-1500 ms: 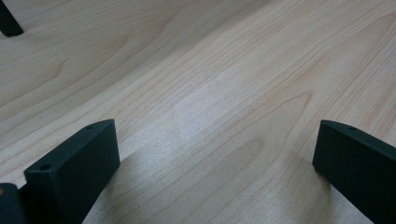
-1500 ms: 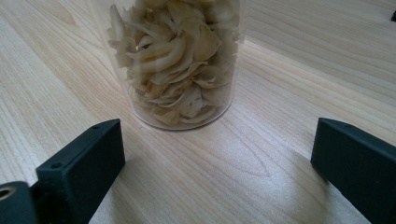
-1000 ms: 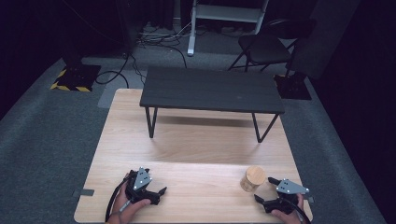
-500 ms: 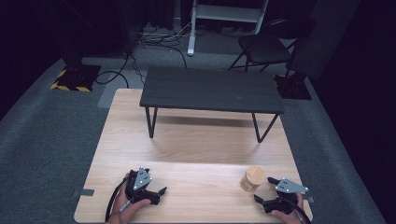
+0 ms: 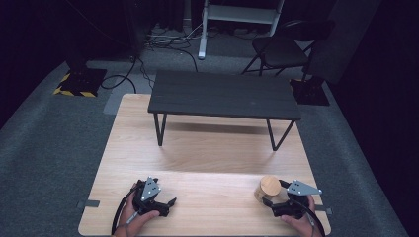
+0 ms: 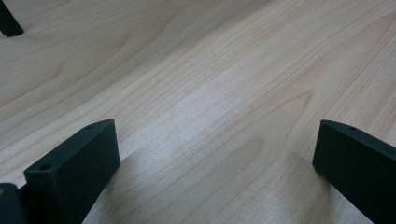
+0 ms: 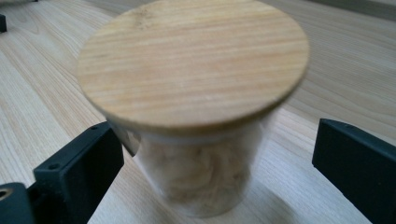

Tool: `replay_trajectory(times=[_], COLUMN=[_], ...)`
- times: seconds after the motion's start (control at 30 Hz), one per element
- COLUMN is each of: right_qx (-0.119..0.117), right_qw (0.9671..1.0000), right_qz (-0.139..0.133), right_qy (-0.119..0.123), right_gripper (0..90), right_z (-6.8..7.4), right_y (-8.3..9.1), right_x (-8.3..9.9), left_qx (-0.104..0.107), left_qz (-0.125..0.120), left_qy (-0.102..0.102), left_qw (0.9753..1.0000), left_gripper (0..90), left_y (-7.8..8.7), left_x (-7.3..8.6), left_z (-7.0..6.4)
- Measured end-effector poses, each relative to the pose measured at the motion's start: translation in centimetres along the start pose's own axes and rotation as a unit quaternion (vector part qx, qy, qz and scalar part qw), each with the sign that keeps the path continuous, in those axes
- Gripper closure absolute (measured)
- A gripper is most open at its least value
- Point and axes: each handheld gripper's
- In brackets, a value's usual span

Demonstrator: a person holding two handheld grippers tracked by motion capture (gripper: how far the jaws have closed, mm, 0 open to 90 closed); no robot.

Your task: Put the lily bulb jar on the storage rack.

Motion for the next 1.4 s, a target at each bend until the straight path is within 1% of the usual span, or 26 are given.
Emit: replay_trajectory(times=[0.07, 0.2, 0.23, 0.27, 0.37, 0.4, 0.5, 0.57, 0.67, 0.8, 0.83, 0.93, 0.97, 1.0, 1.03, 1.07, 1.1, 1.13, 1.17, 1.23, 1.27, 1.3, 1.33, 1.37, 1.4], right_qx=[0.0, -0.002, 0.001, 0.002, -0.007, -0.007, -0.011, -0.005, 0.0, 0.0, 0.004, 0.004, 0.005, 0.005, 0.007, 0.007, 0.002, 0.002, 0.004, 0.009, 0.012, 0.01, 0.01, 0.01, 0.01], right_qw=[1.0, 1.0, 1.0, 1.0, 1.0, 1.0, 0.9998, 0.9998, 0.9998, 0.9998, 0.9998, 0.9999, 0.9999, 0.9999, 0.9998, 0.9998, 0.9998, 0.9998, 0.9998, 0.9997, 0.9997, 0.9997, 0.9996, 0.9996, 0.9997], right_qz=[0.003, 0.006, 0.006, 0.004, -0.001, -0.005, -0.012, -0.012, -0.013, -0.012, -0.008, -0.005, -0.002, -0.002, -0.004, -0.004, -0.008, -0.008, -0.01, -0.012, -0.013, -0.012, -0.013, -0.013, -0.012], right_qy=[-0.003, 0.005, 0.002, 0.001, 0.002, 0.005, 0.012, 0.017, 0.016, 0.018, 0.017, 0.014, 0.016, 0.016, 0.016, 0.016, 0.016, 0.016, 0.017, 0.017, 0.02, 0.019, 0.021, 0.021, 0.021], right_gripper=[1.7, 2.0, 3.1, 5.0, 11.9, 16.0, 23.5, 24.0, 24.4, 24.6, 24.6, 24.6, 24.7, 24.7, 24.7, 24.7, 24.7, 24.7, 24.7, 24.7, 24.7, 24.7, 24.7, 24.7, 24.7], right_z=[0.1, 0.2, 0.3, 0.3, 0.1, 0.2, 0.3, 0.7, 0.8, 0.8, 0.9, 0.9, 0.9, 0.9, 0.8, 0.8, 0.6, 0.6, 0.5, 0.5, 0.3, 0.2, 0.1, 0.1, 0.0], right_y=[-0.3, -0.9, -1.0, -1.1, -1.5, -1.6, -1.8, -1.8, -1.9, -1.9, -1.9, -1.9, -1.8, -1.8, -1.7, -1.7, -1.5, -1.5, -1.3, -1.1, -0.9, -0.9, -0.8, -0.8, -0.7], right_x=[-0.1, -0.3, -0.4, -0.3, -0.2, -0.1, -0.1, -0.3, -0.3, -0.4, -0.6, -0.9, -1.4, -1.4, -1.9, -1.9, -2.7, -2.7, -3.2, -4.3, -5.5, -6.2, -6.8, -6.8, -7.6], left_qx=[0.0, 0.0, 0.0, 0.0, 0.0, 0.0, 0.0, 0.0, 0.0, 0.0, 0.0, 0.0, 0.0, 0.0, 0.0, 0.0, 0.0, 0.0, 0.0, 0.0, 0.0, 0.0, 0.0, 0.0, 0.0], left_qz=[0.0, -0.001, 0.0, 0.0, 0.0, -0.001, 0.0, 0.0, 0.0, 0.0, 0.0, 0.0, 0.0, 0.0, 0.0, 0.0, -0.001, -0.001, -0.001, -0.001, -0.001, -0.001, -0.001, 0.0, -0.001], left_qy=[0.0, 0.001, 0.0, 0.0, 0.0, 0.001, 0.0, 0.0, 0.0, 0.0, 0.0, 0.0, 0.0, 0.0, 0.0, 0.0, 0.002, 0.002, 0.001, 0.001, 0.001, 0.001, 0.001, 0.0, 0.001], left_qw=[1.0, 1.0, 1.0, 1.0, 1.0, 1.0, 1.0, 1.0, 1.0, 1.0, 1.0, 1.0, 1.0, 1.0, 1.0, 1.0, 1.0, 1.0, 1.0, 1.0, 1.0, 1.0, 1.0, 1.0, 1.0], left_gripper=[0.4, 0.5, 0.5, 0.5, 0.4, 0.5, 0.4, 0.5, 0.5, 0.4, 0.5, 0.4, 0.5, 0.4, 0.5, 0.4, 0.5, 0.4, 0.4, 0.4, 0.4, 0.4, 0.5, 0.5, 0.5], left_y=[0.0, 0.0, 0.0, 0.0, 0.0, 0.0, 0.0, 0.0, 0.0, 0.0, 0.0, 0.0, 0.0, 0.0, 0.0, 0.0, 0.0, 0.0, 0.0, 0.0, 0.0, 0.0, 0.0, 0.0, 0.0], left_x=[0.0, 0.0, 0.0, 0.0, 0.0, 0.0, 0.0, 0.0, 0.0, 0.0, 0.0, 0.0, 0.0, 0.0, 0.0, 0.0, 0.0, 0.0, 0.0, 0.0, 0.0, 0.0, 0.0, 0.0, 0.0], left_z=[0.0, 0.0, 0.0, 0.0, 0.0, 0.0, 0.0, 0.0, 0.0, 0.0, 0.0, 0.0, 0.0, 0.0, 0.0, 0.0, 0.0, 0.0, 0.0, 0.0, 0.0, 0.0, 0.0, 0.0, 0.0])
Point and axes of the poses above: each handheld gripper's, and its own axes: y roughly backward along the jaws, x roughly out of its underside, z roughly to its left, and after that the axes turned 13 degrees about x, right-handed
